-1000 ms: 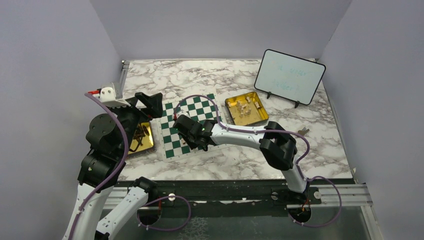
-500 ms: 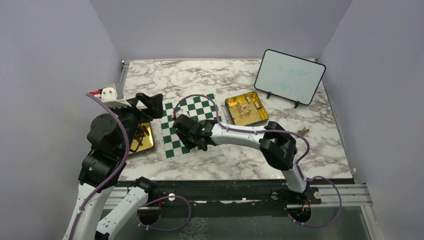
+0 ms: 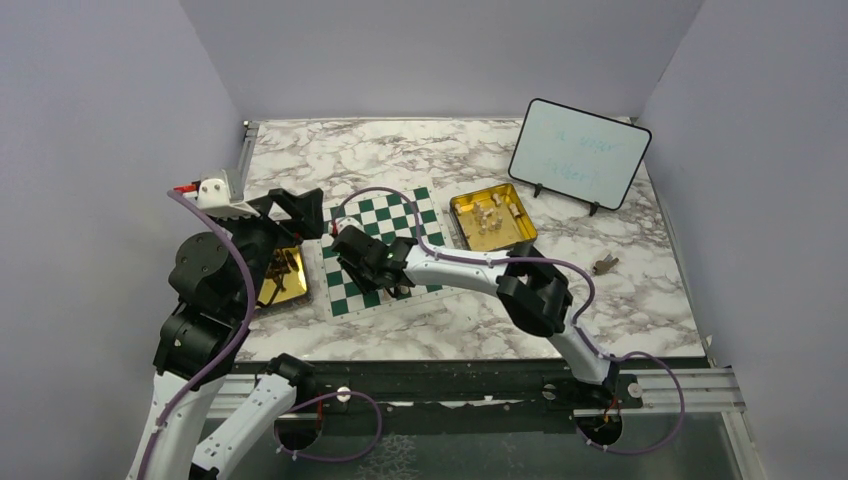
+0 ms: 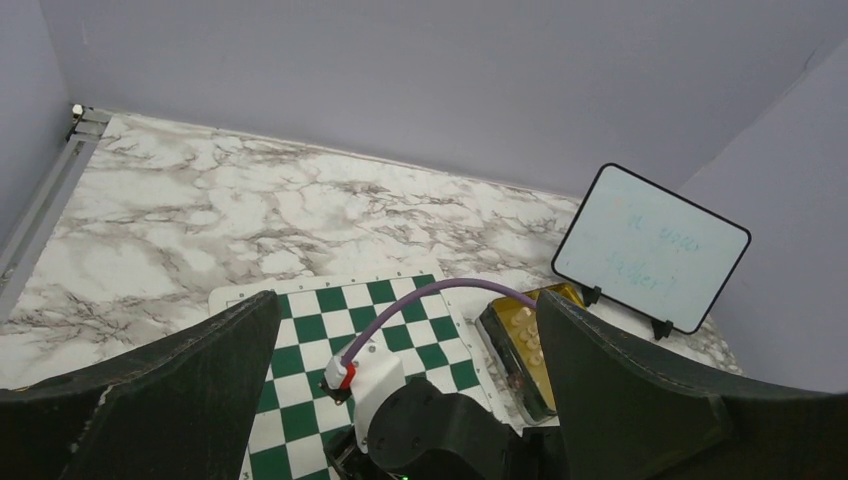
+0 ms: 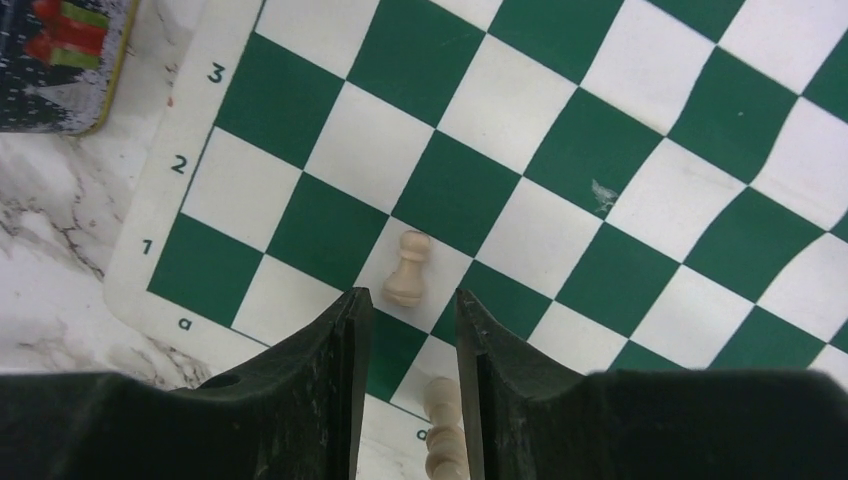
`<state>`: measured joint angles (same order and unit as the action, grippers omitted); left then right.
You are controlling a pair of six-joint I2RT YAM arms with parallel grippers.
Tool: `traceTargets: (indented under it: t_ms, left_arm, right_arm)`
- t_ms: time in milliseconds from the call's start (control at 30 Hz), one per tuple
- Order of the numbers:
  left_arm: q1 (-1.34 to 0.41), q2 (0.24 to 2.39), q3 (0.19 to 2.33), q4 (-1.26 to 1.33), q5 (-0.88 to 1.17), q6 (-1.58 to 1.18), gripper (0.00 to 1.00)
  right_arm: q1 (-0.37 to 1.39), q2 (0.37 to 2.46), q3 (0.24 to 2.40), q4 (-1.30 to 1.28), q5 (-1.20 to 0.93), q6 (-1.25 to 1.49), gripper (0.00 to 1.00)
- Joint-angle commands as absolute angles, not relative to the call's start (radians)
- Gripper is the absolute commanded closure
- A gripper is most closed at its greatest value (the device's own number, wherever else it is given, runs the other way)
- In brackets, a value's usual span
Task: Set up the chess pieces on the board
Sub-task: Pick up the chess piece from the chessboard.
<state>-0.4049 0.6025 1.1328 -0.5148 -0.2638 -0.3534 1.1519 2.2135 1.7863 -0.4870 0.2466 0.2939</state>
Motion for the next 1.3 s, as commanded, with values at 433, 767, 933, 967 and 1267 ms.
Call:
traceTargets:
  t_ms: [433,767,933,967,1267]
  left_arm:
    - [-0.405,0.584,1.165,-0.517,-0.300,-0.324,0.01]
    - [-0.405,0.573,1.103,-0.516,-0.289,-0.363,0.03]
    - [-0.405,0.568,1.044,-0.475,-0.240,-0.424,0.05]
    - [-0.405,0.571,1.039,-0.470,-0.238,-0.432,0.05]
    - [-0.405,0.580,1.008,-0.447,-0.147,-0.558,0.11]
  right_arm:
    - [1.146,2.303,1.835,-0.475,0.228,0.294,0.69]
    - [1.143,2.260,1.802,-0.439,0.246,0.285,0.82]
    - [1.139,2.124,1.714,-0.319,0.286,0.250,0.83]
    - [1.137,2.093,1.696,-0.298,0.294,0.243,0.83]
    - [1.132,1.806,1.406,-0.037,0.484,0.108,0.85]
